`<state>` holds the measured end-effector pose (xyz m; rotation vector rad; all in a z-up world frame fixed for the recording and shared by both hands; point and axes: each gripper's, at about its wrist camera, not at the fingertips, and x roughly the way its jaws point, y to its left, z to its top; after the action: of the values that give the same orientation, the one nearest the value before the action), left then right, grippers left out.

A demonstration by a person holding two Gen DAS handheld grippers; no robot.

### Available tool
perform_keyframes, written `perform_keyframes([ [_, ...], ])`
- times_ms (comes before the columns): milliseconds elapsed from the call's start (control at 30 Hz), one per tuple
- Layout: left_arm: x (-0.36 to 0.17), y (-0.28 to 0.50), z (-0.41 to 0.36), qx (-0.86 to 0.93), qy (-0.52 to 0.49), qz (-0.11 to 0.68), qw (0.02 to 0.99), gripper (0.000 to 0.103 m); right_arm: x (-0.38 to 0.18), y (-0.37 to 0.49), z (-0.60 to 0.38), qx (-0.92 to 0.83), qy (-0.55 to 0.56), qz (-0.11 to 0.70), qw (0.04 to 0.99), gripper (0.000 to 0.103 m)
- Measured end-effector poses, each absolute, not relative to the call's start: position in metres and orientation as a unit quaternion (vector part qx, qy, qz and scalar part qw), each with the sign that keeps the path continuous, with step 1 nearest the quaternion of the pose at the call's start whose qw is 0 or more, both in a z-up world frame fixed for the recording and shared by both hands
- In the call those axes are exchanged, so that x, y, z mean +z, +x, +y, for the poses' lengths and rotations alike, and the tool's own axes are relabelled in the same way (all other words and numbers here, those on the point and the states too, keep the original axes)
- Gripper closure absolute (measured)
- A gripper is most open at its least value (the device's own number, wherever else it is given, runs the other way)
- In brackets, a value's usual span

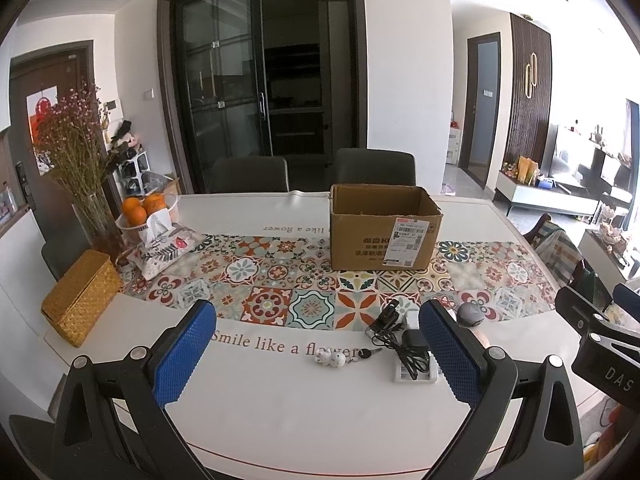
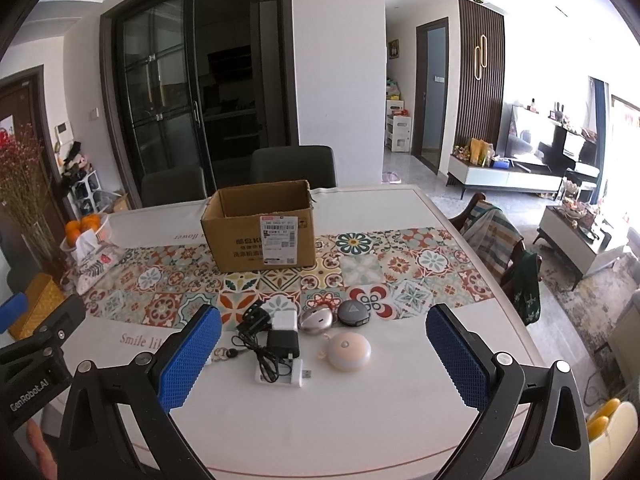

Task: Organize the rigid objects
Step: 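Move the right tool to the white battery charger while the left tool approaches the astronaut keychain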

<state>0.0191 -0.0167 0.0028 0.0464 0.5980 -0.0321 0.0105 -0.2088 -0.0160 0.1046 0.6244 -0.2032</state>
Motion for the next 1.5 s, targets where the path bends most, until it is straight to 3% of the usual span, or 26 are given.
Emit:
perform_keyframes([
  [467, -0.013, 0.03, -0.029, -0.005, 0.019, 0.325, 0.946, 0.0, -0.027, 0.025, -0.223, -0.072, 0.058, 0.327, 0.94, 0.0],
  [1033, -0.097, 0.045, -0.023, 0.035, 0.014, 0.427, 0.903, 0.0, -0.122, 0.075, -0.216, 0.02, 0.069, 0.461, 0.885, 0.001],
  [1500, -0.169, 0.131, 0.014, -0.043, 0.055, 0.513, 0.856, 0.001, -0.191, 0.125, -0.173, -0.045, 0.098, 0.552, 0.827, 0.004],
])
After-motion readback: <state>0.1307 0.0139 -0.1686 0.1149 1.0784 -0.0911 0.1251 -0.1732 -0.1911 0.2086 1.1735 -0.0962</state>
